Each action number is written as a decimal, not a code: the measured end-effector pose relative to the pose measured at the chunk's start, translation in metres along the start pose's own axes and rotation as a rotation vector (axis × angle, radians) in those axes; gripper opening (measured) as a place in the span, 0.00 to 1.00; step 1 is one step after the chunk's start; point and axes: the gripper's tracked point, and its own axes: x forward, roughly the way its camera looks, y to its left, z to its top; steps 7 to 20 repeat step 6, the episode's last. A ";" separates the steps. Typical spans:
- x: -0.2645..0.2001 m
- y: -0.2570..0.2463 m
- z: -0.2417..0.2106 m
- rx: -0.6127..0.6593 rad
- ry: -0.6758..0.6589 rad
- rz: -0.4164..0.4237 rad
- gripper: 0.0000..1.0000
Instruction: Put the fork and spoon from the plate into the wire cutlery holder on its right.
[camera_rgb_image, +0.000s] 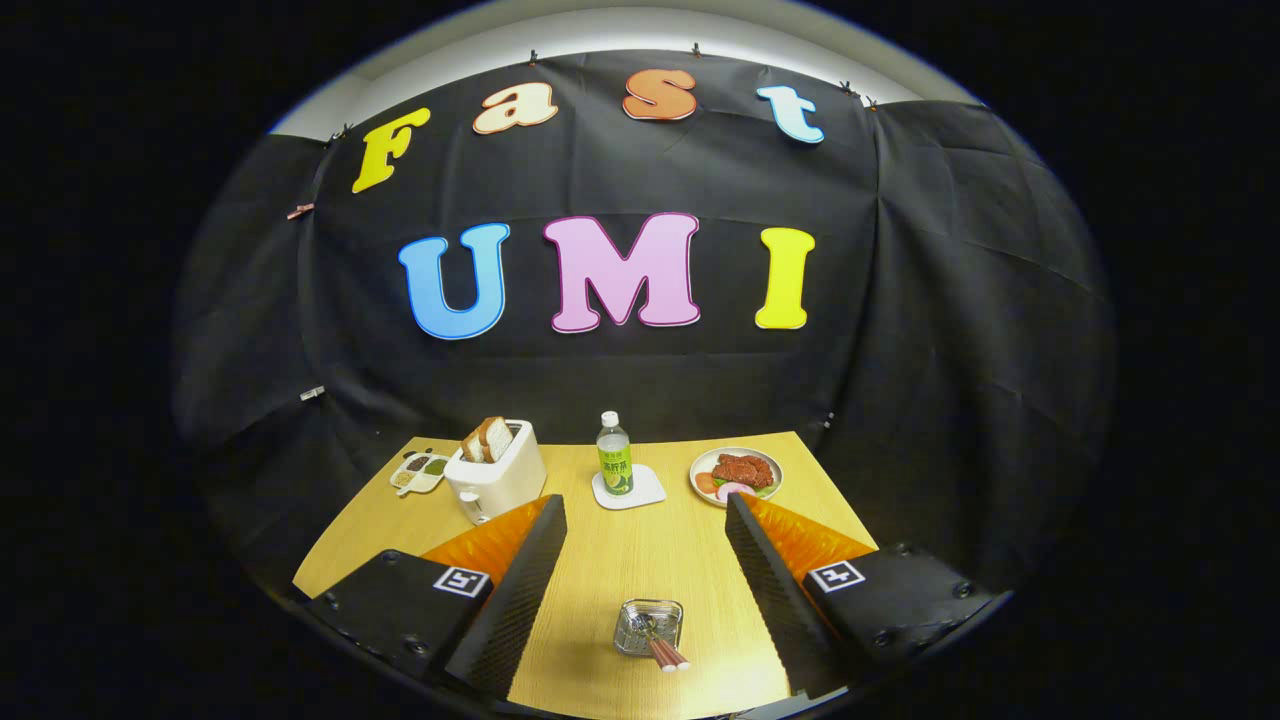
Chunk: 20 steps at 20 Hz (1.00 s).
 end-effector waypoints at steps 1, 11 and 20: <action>0.001 0.002 0.001 0.003 -0.002 0.000 0.99; 0.001 0.001 0.003 0.001 -0.007 -0.003 0.99; 0.001 0.001 0.003 0.001 -0.007 -0.003 0.99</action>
